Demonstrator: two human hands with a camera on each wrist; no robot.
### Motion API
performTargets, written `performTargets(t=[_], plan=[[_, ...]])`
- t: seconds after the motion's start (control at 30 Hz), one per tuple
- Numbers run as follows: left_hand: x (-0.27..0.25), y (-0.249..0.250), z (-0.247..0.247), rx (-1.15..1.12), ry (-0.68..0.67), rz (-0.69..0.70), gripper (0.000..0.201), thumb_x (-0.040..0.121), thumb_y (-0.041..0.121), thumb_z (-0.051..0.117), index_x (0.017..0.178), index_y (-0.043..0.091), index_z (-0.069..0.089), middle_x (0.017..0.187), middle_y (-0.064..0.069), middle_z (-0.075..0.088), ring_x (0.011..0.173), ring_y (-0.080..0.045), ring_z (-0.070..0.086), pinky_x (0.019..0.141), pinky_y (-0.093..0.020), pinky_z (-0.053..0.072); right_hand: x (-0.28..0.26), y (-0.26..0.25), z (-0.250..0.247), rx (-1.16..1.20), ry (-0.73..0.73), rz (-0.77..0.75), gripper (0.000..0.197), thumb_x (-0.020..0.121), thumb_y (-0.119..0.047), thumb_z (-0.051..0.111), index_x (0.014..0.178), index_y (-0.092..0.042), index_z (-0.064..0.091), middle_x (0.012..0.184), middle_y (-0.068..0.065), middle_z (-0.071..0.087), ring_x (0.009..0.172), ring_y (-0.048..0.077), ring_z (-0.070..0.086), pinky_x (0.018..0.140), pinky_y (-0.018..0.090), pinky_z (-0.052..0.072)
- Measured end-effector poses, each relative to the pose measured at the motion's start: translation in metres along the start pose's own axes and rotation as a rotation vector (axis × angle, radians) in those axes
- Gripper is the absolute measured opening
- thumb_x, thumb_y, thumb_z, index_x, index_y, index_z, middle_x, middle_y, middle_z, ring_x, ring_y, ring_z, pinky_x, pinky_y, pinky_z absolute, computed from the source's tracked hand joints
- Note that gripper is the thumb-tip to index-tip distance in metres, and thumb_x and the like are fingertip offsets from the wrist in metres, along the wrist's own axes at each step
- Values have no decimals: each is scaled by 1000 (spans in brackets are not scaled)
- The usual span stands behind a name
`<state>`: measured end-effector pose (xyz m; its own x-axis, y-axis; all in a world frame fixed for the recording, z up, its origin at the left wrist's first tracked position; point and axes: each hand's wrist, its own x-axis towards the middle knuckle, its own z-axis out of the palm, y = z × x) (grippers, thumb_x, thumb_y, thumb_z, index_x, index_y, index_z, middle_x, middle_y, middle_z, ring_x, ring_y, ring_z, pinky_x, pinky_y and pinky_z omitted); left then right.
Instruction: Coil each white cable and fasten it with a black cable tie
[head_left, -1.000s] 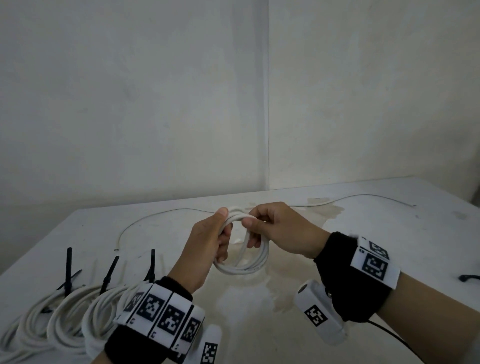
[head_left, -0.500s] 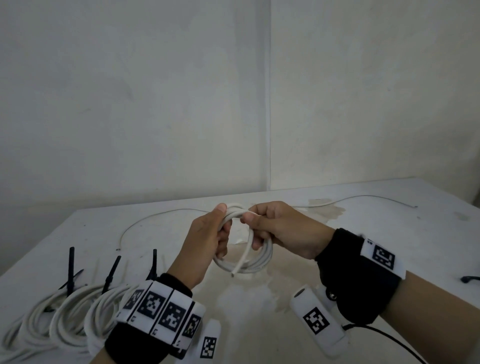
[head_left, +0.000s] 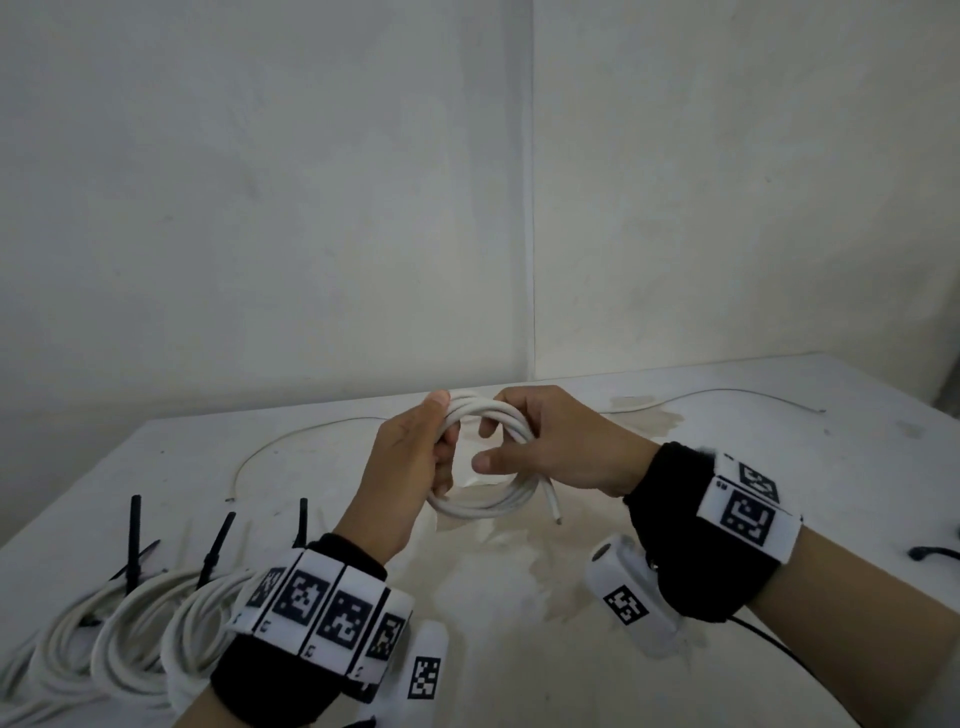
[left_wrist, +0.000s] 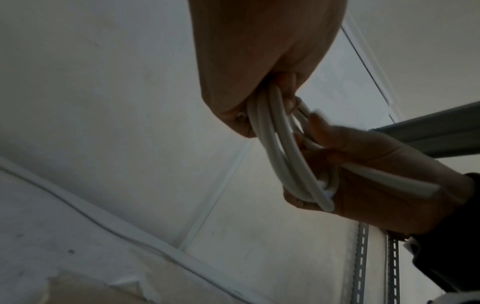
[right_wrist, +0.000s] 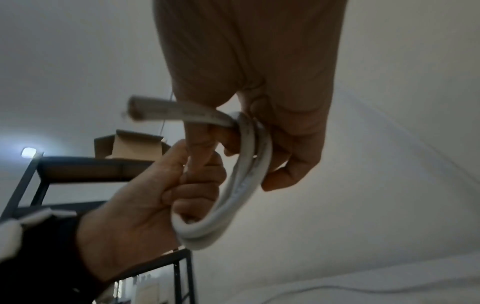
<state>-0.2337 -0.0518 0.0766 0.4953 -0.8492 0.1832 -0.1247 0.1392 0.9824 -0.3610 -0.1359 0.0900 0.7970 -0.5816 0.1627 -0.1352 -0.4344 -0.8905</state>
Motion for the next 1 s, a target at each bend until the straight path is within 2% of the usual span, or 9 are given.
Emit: performTargets(t=[0.13,0.2,0.27,0.33,0.4,0.57,0.73,0.83,1.0], plan=[[3,3,-5,-121,56,-40,41,98,25,34,60,11,41,39,9,28,33,-6,23,37,-16,26,-3,6,-2,25,-18,-17,34,78,6,65,97,-21,56,76,4,59,69,16,60,68,27,52],[3,2,-6,-153,60,-49,41,97,25,34,60,11,41,39,9,26,33,-6,22,37,-16,26,-4,10,3,89,15,-27,29,83,3,61,100,-20,56,78,3,63,75,18,65,69,37,52],[2,1,-5,-180,48,-62,40,97,26,33,61,11,41,40,8,26,34,-7,21,39,-18,28,-5,11,7,190,60,-26,19,89,-4,55,105,-14,55,79,5,64,73,15,67,62,28,48],[0,0,-4,-219,19,-80,40,97,26,31,62,11,43,42,7,27,35,-8,23,45,-23,30,-4,11,8,303,102,-21,16,93,-7,50,108,-11,55,72,3,61,65,10,64,61,21,49],[-2,-3,-4,-259,-28,-97,41,98,25,28,64,10,46,42,6,29,35,-8,27,51,-27,32,-3,12,8,360,135,-44,15,95,-11,47,106,-12,57,62,-3,55,58,9,57,71,32,52],[-7,-12,-5,-248,-63,-135,43,99,24,23,67,9,47,41,6,33,35,-9,34,59,-32,33,0,16,12,268,163,-71,20,96,-15,43,110,-9,56,64,3,42,52,8,46,62,24,48],[-6,-12,-1,-6,33,23,45,97,40,28,66,11,41,41,10,34,37,-5,33,49,-23,36,4,14,18,278,199,-82,15,96,-19,43,99,-13,57,60,-1,41,45,4,44,64,35,43],[-3,-12,-1,112,92,149,42,92,42,39,70,7,46,39,9,38,36,-4,37,43,-20,38,7,11,21,281,216,-97,14,97,-18,42,92,-16,56,59,-2,38,43,3,42,58,32,42],[1,-15,2,192,172,182,43,95,36,41,61,10,43,46,1,41,37,-6,41,42,-16,37,9,10,20,294,235,-97,17,97,-16,41,89,-17,56,62,-3,36,44,4,39,53,24,43]])
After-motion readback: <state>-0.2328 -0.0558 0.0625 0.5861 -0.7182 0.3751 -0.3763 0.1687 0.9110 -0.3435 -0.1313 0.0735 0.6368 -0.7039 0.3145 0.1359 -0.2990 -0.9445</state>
